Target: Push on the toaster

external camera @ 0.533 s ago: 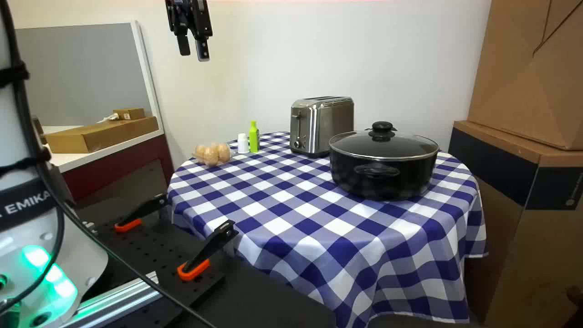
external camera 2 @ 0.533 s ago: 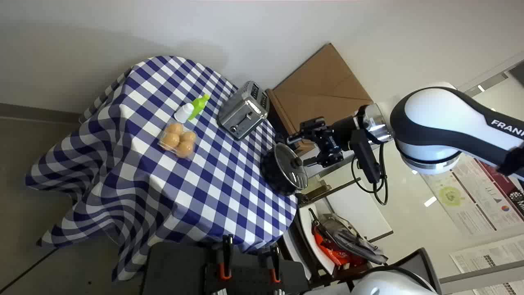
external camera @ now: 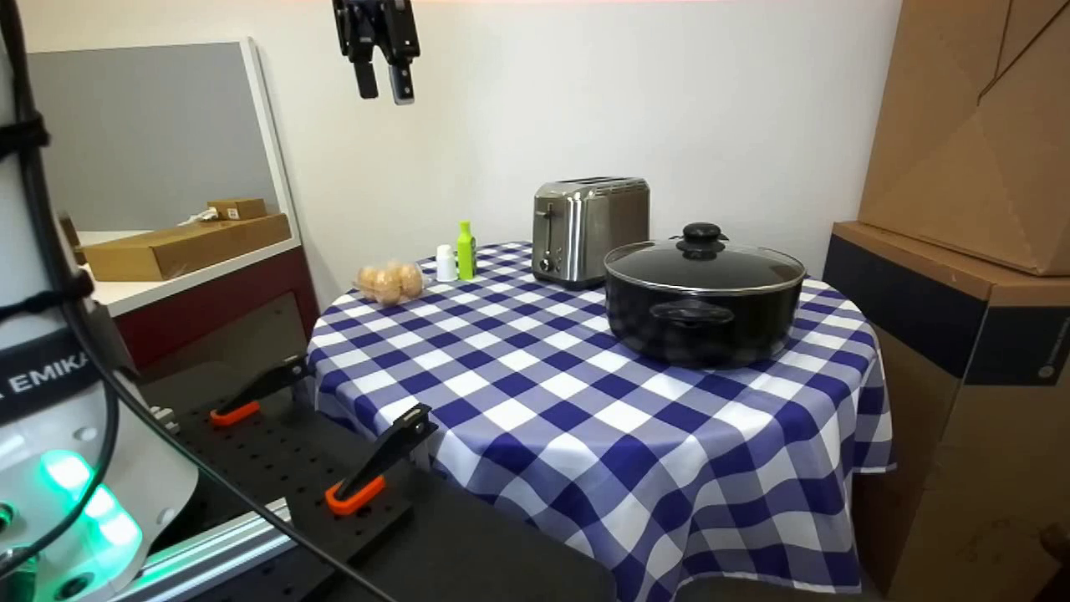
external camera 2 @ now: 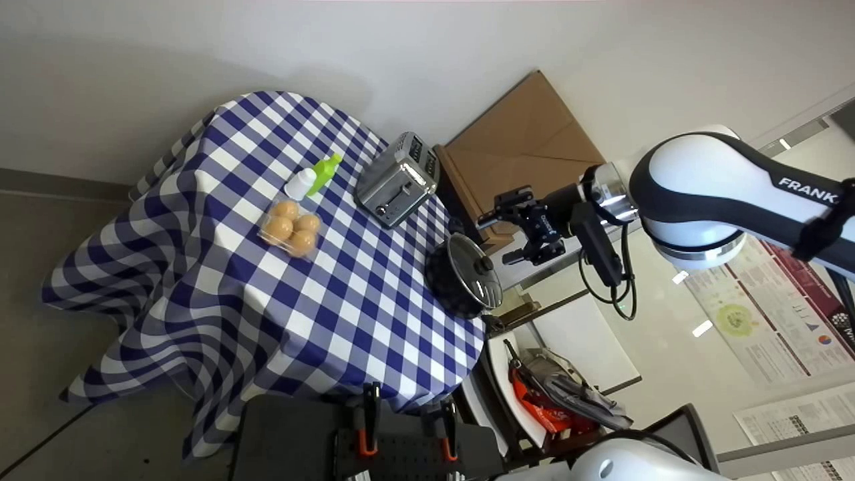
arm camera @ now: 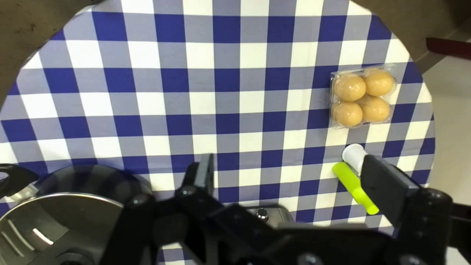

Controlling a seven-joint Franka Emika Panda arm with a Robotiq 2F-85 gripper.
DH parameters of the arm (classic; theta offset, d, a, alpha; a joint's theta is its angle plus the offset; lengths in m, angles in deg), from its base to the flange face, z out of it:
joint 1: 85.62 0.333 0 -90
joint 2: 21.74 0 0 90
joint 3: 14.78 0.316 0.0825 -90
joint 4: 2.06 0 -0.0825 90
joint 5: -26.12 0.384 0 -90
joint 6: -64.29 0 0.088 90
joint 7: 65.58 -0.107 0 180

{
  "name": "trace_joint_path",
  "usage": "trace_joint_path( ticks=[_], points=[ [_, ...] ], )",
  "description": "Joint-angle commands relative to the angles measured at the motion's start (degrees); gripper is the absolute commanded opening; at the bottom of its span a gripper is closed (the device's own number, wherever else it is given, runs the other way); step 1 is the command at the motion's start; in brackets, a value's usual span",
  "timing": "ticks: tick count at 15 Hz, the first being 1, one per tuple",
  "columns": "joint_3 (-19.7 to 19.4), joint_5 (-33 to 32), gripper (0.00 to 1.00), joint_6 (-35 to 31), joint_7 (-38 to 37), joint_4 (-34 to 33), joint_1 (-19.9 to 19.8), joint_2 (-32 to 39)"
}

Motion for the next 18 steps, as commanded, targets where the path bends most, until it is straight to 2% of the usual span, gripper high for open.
trace_joint_path(
  ticks=[1,4,5,6,12,15,16,18],
  points=[
    [0.8,-4.5,1.00,-2.5,-0.9,-6.8,-3.1,9.0],
    [1.9,-8.7,1.00,-5.7,-2.2,-12.2,-4.3,15.9],
    [2.4,-10.2,0.92,-6.4,-2.9,-14.0,-4.6,18.0],
    [2.8,-11.8,0.74,-7.2,-3.6,-16.0,-4.7,20.3],
    [5.0,-24.1,0.28,-9.6,-11.7,-27.3,-3.9,33.0],
    [4.2,-29.9,0.06,-9.9,-15.3,-31.9,-2.3,39.0],
    [3.8,-32.5,0.01,-10.0,-16.9,-33.4,-1.7,41.3],
    [2.6,-35.5,0.00,-9.7,-18.4,-36.3,-0.1,45.4]
  ],
)
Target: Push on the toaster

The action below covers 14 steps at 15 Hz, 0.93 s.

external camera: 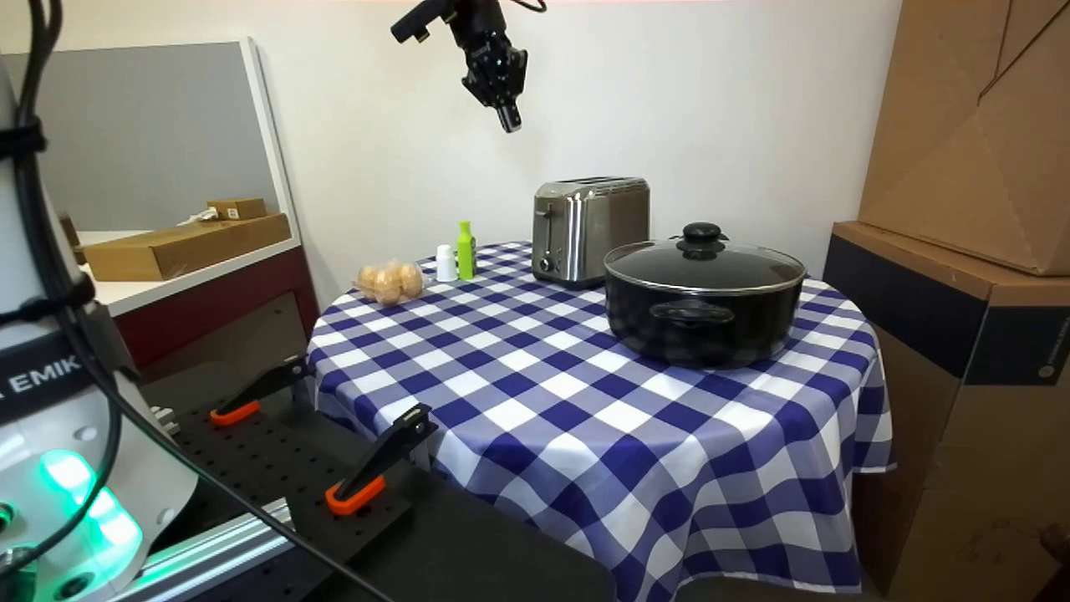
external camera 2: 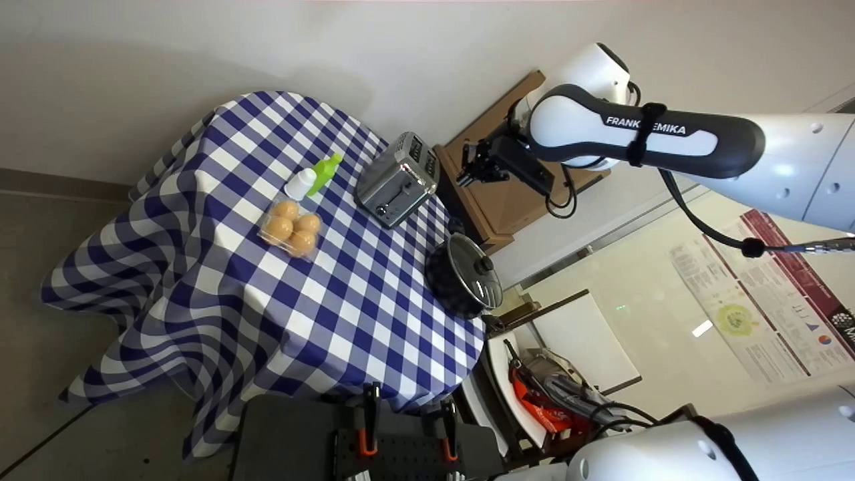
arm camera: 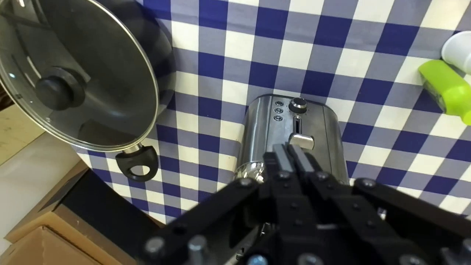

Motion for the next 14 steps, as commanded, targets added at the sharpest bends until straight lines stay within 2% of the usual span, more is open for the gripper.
trace_joint_path(
  ticks=[1,8,14],
  points=[
    [-2.6,-6.0,0.00,-0.1,-4.0,-7.2,3.5,9.0],
    [-8.3,-6.8,0.00,-0.6,-4.0,-16.5,9.7,20.1],
    [-11.9,-5.6,0.00,-0.7,-3.0,-22.2,12.2,26.8]
  ],
)
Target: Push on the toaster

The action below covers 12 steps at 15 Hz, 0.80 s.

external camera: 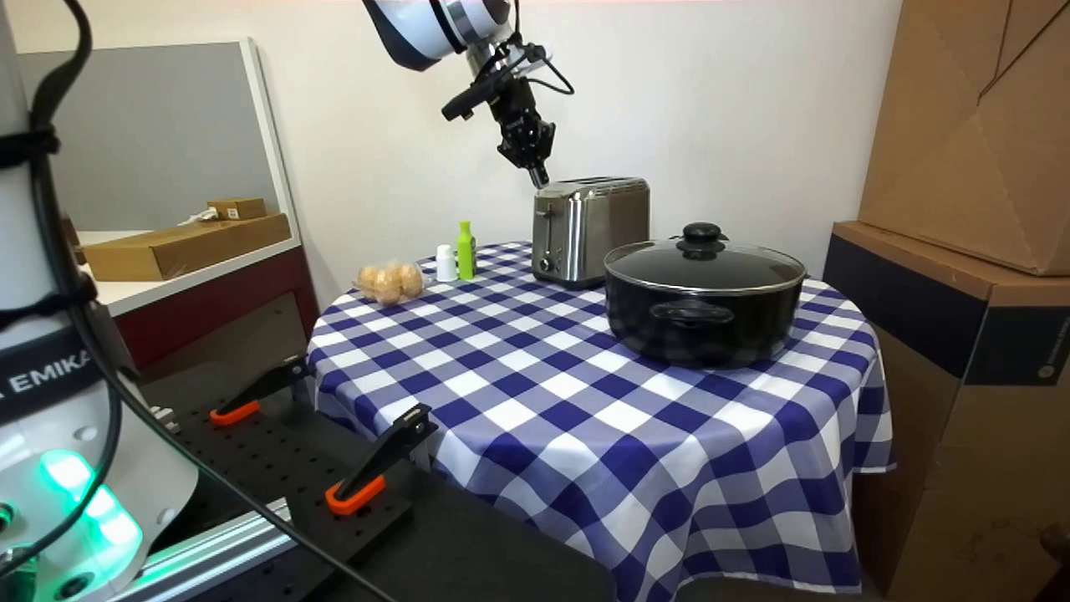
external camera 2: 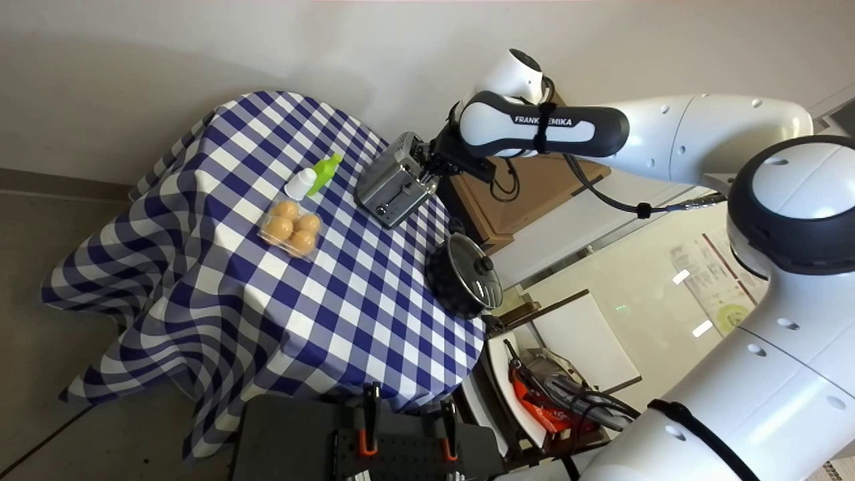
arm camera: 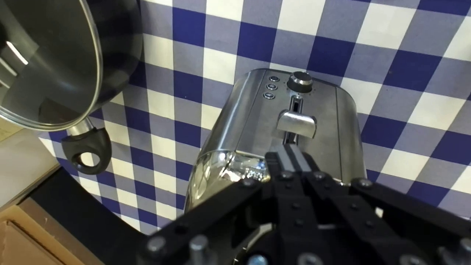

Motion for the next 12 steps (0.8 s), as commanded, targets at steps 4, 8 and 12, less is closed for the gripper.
trace_joint_path(
  ticks=[4,8,12],
  points=[
    [-3.5,0.6,0.00,-0.5,0.7,-6.4,3.0,8.0],
    [-4.2,1.3,0.00,-0.6,1.2,-7.7,3.8,11.2],
    [-4.8,1.7,0.00,-1.0,1.5,-8.9,4.0,14.4]
  ],
)
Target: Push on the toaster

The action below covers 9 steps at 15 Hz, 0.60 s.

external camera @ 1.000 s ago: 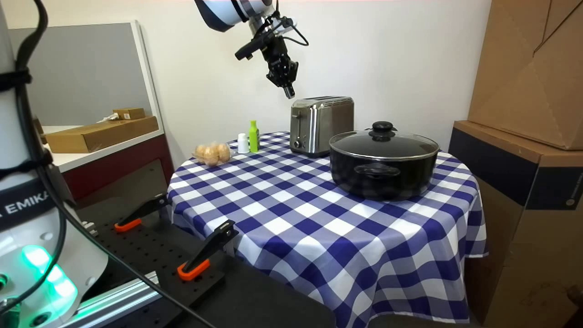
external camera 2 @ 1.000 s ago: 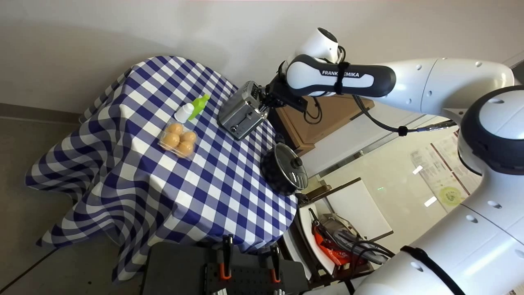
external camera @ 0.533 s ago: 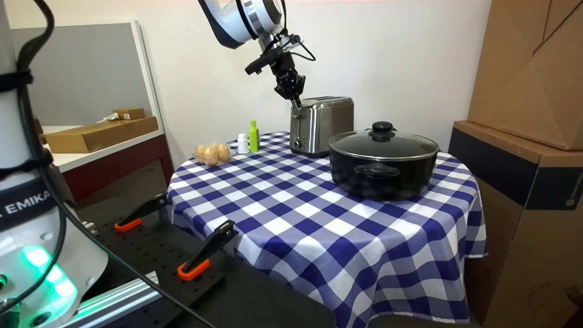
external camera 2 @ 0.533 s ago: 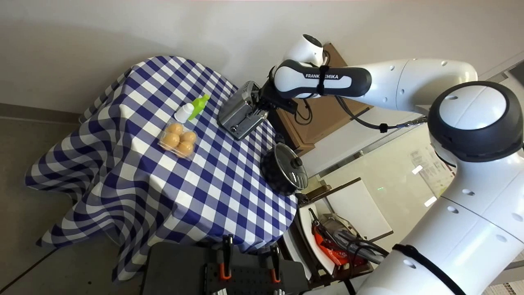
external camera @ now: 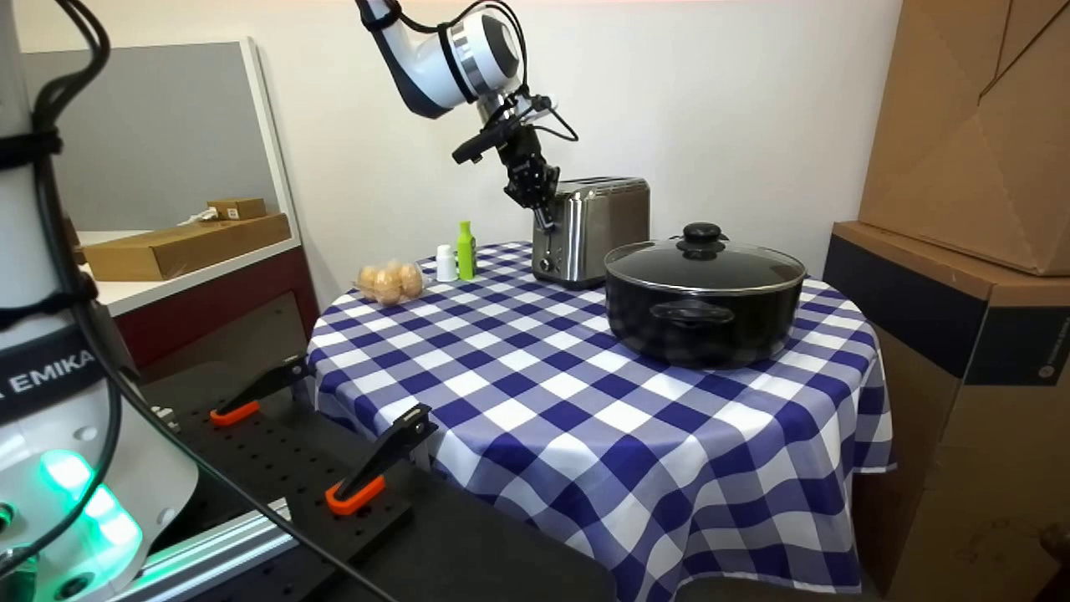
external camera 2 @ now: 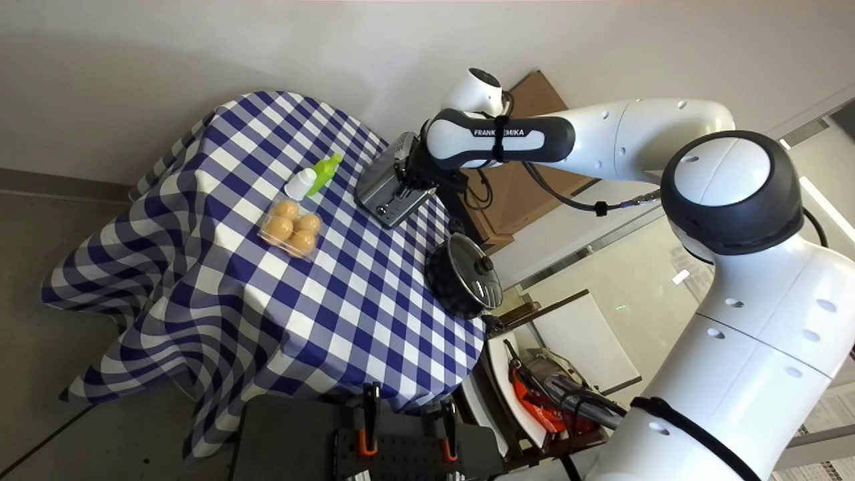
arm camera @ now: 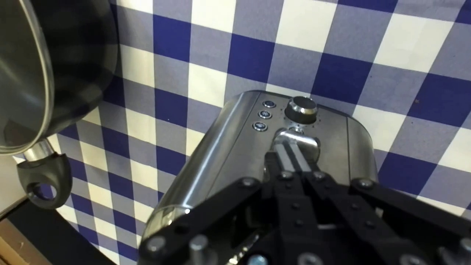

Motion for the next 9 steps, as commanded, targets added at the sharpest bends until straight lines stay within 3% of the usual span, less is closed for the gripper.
trace_joint_path(
  ticks=[1,9],
  points=[
    [-1.7,1.5,0.00,-1.2,1.5,-3.7,1.0,5.4],
    [-2.2,2.3,0.00,-1.0,2.0,-8.4,1.5,12.2]
  ],
)
